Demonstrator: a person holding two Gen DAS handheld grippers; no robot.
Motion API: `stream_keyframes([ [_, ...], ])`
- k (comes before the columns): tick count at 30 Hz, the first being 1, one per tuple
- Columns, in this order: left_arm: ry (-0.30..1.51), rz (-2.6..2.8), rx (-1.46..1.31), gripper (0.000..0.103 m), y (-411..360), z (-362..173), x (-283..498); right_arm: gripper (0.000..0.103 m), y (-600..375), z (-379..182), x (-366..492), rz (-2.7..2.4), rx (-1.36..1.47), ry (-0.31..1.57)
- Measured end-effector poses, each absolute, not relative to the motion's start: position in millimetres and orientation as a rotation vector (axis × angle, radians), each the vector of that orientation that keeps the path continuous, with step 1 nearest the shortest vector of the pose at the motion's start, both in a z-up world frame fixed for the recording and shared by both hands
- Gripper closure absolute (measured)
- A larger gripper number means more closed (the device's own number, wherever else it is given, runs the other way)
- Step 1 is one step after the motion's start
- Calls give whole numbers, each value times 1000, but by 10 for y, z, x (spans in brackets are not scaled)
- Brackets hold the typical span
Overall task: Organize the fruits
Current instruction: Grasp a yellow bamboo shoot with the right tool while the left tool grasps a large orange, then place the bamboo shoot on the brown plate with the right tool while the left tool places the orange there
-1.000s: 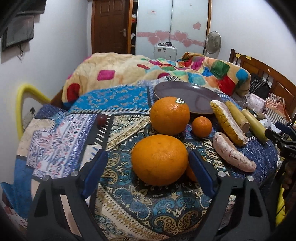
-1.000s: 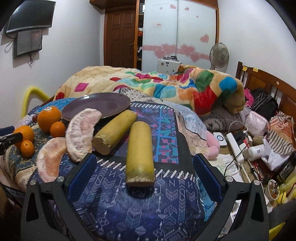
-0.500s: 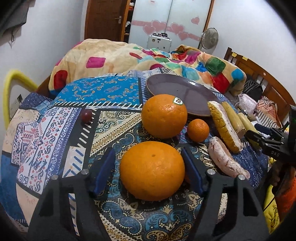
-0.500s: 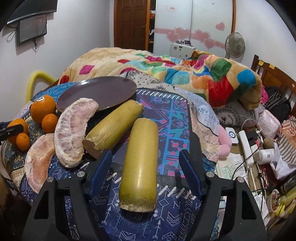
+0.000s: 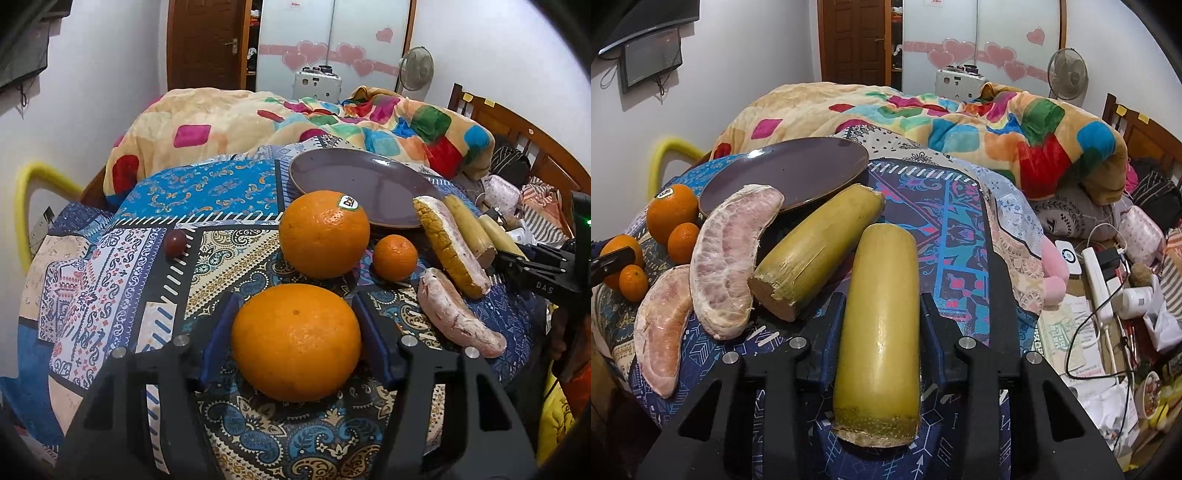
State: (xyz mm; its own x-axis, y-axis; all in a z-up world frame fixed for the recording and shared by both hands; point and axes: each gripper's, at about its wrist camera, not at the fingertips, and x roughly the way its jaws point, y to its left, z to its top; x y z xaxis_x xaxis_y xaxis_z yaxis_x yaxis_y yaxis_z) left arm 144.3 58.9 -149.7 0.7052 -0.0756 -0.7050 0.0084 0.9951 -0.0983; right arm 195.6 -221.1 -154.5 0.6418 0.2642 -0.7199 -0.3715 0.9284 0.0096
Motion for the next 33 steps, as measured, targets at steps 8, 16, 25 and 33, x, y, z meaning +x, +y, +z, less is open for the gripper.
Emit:
stream_keyframes([
  [8, 740, -37, -65, 40, 578, -1294, 1398, 68, -2243, -1443, 1891, 364, -137, 776],
  [16, 671, -58, -51, 40, 511, -982, 1424, 68, -2231, -1111, 1810, 364, -142, 687],
  [25, 611, -82, -36, 40, 403, -723, 1582, 68, -2133, -854, 1808, 383, -142, 604],
  [33, 608, -101, -17, 40, 319, -659, 1856, 68, -2014, -770, 1899, 412, -128, 566],
])
